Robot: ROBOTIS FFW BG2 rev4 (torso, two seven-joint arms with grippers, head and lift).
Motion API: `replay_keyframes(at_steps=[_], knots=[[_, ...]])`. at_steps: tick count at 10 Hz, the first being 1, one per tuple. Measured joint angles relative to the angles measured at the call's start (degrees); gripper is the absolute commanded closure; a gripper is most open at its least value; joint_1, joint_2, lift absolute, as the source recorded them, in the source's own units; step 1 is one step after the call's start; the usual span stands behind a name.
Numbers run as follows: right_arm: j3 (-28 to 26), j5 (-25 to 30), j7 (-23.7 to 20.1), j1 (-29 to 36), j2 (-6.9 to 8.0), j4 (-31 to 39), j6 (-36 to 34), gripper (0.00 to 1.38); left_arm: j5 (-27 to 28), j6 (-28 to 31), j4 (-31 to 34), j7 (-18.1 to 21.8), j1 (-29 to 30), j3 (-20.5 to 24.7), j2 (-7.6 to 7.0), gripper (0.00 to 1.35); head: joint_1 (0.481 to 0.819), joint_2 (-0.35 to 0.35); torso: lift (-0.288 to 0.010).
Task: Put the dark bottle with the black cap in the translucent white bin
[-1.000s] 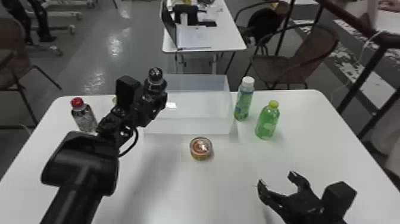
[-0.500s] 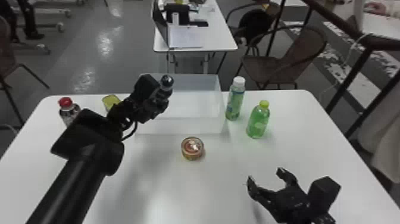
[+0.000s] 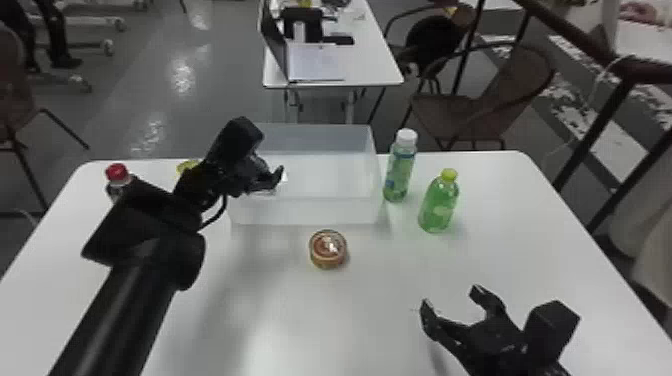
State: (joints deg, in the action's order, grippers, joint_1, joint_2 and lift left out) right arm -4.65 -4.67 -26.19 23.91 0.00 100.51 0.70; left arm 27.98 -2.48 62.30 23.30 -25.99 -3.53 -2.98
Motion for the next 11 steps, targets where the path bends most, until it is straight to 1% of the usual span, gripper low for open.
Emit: replay_keyframes(at_steps=[1,2,3,4,5,6,7,8,9,10,11], knots=[[0.0,0.3,0.0,0.1,0.0,0.3,0.0,0.23,-2.6,-0.2,5.0,-1.9,3.6,0.8,-0.51,0.15,0.695,-0.021,-0.092],[0.0,0.4,0.0,0.2,0.0,0.6,0.0,0.23,-6.4,-0.4,10.9,-5.4,9.0,2.1,-0.54,0.15,0.695,-0.012,-0.092],[-0.2,0.5,0.0,0.4,0.0,1.1,0.0,0.23,-11.3,-1.6,16.5,-9.1,15.2,3.6,-0.22,0.15,0.695,0.007,-0.092],[-0.4,0.7,0.0,0.7,0.0,1.6,0.0,0.23,-15.6,-4.1,21.4,-13.1,21.5,4.8,0.01,0.15,0.695,0.024,-0.092],[-0.7,1.1,0.2,0.9,0.0,2.0,0.0,0.23,-19.2,-6.7,25.7,-17.9,27.7,5.5,0.07,0.15,0.695,0.046,-0.092],[-1.0,1.5,0.4,1.0,0.0,2.4,0.0,0.23,-22.2,-8.5,29.3,-21.4,33.3,5.9,0.08,0.15,0.695,0.065,-0.092],[-1.3,1.9,0.5,1.1,0.0,2.8,0.0,0.23,-24.7,-10.7,31.7,-23.0,38.0,6.4,0.11,0.15,0.695,0.078,-0.092],[-1.6,2.5,0.5,1.4,0.0,3.5,0.0,0.23,-27.1,-13.7,33.3,-26.1,42.6,6.6,0.27,0.15,0.695,0.096,-0.092],[-1.9,2.9,0.9,1.9,0.0,4.1,0.0,0.23,-28.9,-16.0,35.1,-30.7,47.7,6.1,0.7,0.15,0.695,0.105,-0.092],[-2.0,2.9,1.5,2.7,0.0,4.7,0.0,0.23,-30.6,-17.5,36.2,-32.7,52.3,5.5,1.44,0.15,0.695,0.113,-0.092],[-2.0,2.9,1.6,3.5,0.0,5.3,0.1,0.22,-31.7,-18.3,36.8,-32.8,55.6,5.0,2.04,0.15,0.695,0.112,-0.092]])
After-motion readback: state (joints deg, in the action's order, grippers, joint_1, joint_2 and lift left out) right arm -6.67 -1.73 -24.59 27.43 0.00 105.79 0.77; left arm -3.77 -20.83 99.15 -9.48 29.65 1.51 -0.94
